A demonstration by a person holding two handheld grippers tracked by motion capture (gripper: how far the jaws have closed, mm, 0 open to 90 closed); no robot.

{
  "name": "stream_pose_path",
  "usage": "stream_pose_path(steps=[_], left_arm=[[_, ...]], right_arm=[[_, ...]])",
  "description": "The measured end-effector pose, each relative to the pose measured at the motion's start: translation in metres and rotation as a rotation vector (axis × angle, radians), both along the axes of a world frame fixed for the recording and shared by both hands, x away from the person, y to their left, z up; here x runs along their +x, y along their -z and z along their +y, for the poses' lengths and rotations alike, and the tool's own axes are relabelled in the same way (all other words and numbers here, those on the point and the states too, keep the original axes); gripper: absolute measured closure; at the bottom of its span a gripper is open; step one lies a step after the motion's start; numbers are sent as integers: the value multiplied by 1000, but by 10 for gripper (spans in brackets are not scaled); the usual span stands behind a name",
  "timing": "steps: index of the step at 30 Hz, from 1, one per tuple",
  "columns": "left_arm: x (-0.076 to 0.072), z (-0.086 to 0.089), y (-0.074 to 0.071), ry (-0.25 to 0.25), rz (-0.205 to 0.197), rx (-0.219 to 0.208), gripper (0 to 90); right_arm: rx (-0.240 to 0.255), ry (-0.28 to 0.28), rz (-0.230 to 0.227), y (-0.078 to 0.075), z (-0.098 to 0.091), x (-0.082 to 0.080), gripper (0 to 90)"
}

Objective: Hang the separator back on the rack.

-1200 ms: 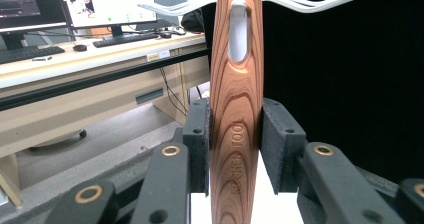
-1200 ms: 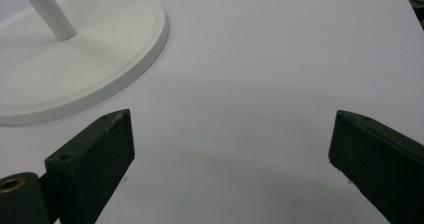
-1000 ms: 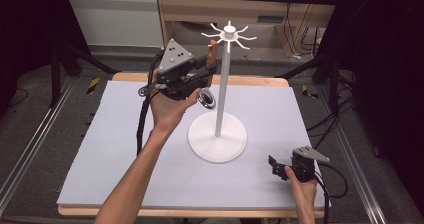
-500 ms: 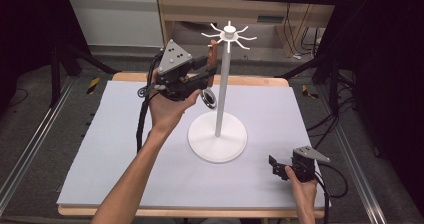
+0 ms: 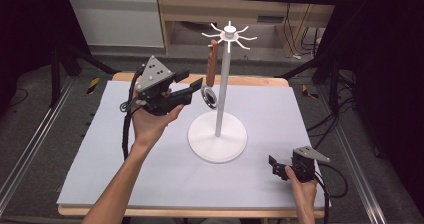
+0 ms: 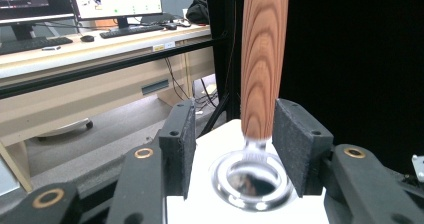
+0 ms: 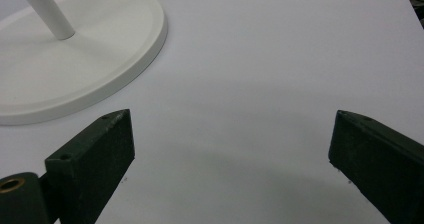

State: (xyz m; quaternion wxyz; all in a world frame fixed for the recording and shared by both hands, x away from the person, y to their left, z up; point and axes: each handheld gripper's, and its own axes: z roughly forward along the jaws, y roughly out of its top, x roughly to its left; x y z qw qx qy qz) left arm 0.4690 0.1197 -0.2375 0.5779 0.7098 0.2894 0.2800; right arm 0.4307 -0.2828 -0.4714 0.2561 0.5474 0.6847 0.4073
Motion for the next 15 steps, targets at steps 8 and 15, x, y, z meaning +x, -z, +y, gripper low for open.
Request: stream_pose_path(steps=[8, 15], left_arm=[[-7, 22, 30, -4, 6, 20, 506], [-12, 38, 55, -27, 61, 29, 498]], right_arm=[[-5, -2, 4, 1, 1, 0, 50], [-2, -1, 7, 2, 1, 1, 50]])
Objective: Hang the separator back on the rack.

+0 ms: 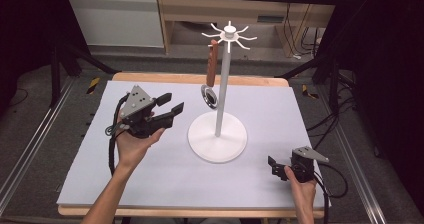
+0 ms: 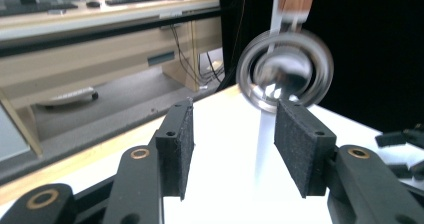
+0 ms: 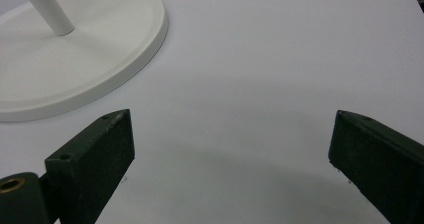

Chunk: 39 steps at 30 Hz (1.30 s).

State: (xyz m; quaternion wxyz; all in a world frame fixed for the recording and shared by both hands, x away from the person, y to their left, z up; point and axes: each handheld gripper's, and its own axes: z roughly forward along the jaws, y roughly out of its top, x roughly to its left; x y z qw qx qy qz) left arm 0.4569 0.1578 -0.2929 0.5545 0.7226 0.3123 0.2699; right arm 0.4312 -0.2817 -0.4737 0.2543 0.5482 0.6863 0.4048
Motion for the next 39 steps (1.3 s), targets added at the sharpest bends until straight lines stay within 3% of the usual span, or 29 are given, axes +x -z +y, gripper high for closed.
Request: stream_pose_path(steps=[8, 10, 12, 13, 15, 24, 27, 34, 39], left_arm=[[-4, 23, 38, -33, 54, 35, 484], [-4, 25, 42, -37, 60, 30, 475], [-5, 34, 59, -53, 84, 40, 467], [-5, 34, 59, -53, 84, 40, 467], [-4, 44, 78, -77, 119, 49, 466], [0, 74, 120, -153, 201, 73, 427], [2, 84, 129, -185, 223, 92, 407], [0, 114, 151, -269, 281, 67, 383], [-2, 128, 160, -315, 306, 82, 379]], right_arm=[[4, 2, 4, 1, 0, 0, 50], [6, 1, 6, 1, 0, 0, 50], [5, 0, 8, 1, 0, 0, 50], [5, 0, 8, 1, 0, 0, 50], [5, 1, 8, 1, 0, 0, 50], [3, 5, 18, 4, 0, 0, 50], [0, 7, 27, 5, -1, 0, 50], [-6, 6, 41, 6, -2, 0, 50], [-18, 8, 53, 8, -2, 0, 51]])
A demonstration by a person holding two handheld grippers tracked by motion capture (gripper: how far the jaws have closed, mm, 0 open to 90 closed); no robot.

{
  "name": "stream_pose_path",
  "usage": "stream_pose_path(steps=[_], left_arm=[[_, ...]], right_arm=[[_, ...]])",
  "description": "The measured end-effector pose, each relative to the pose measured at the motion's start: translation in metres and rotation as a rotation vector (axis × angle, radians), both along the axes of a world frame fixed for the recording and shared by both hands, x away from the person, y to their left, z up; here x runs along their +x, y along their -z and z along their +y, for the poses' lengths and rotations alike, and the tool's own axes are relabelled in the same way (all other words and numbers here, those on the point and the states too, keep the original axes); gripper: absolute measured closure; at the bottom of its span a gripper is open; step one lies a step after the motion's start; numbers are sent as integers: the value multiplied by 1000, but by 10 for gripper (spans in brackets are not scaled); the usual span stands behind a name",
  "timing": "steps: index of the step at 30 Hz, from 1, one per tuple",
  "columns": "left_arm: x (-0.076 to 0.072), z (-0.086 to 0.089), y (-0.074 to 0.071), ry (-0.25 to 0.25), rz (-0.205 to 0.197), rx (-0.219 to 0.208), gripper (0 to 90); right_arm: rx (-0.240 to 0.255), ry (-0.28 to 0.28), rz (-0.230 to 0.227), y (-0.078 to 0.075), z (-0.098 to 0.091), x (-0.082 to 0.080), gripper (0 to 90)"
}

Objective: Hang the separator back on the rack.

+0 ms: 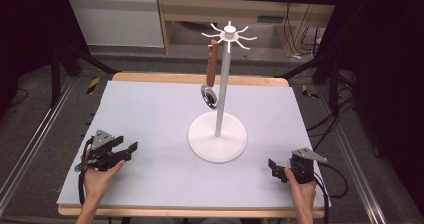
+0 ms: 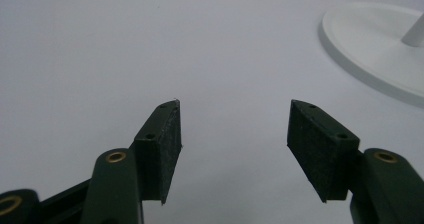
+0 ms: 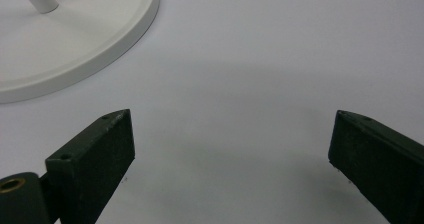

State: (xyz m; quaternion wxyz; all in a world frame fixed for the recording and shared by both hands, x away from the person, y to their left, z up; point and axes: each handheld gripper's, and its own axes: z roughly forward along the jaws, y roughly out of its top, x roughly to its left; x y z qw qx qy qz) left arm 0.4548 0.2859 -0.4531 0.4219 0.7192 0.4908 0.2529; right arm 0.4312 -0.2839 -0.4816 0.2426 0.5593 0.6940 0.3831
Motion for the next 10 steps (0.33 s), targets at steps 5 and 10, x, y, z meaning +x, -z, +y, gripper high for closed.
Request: stream_pose_path(steps=[5, 10], left_arm=[[0, 8, 9, -31, 22, 21, 372], [1, 12, 10, -38, 21, 29, 367]], right_arm=[[0, 0, -2, -1, -1, -2, 51], [-3, 0, 2, 0, -2, -2, 51]])
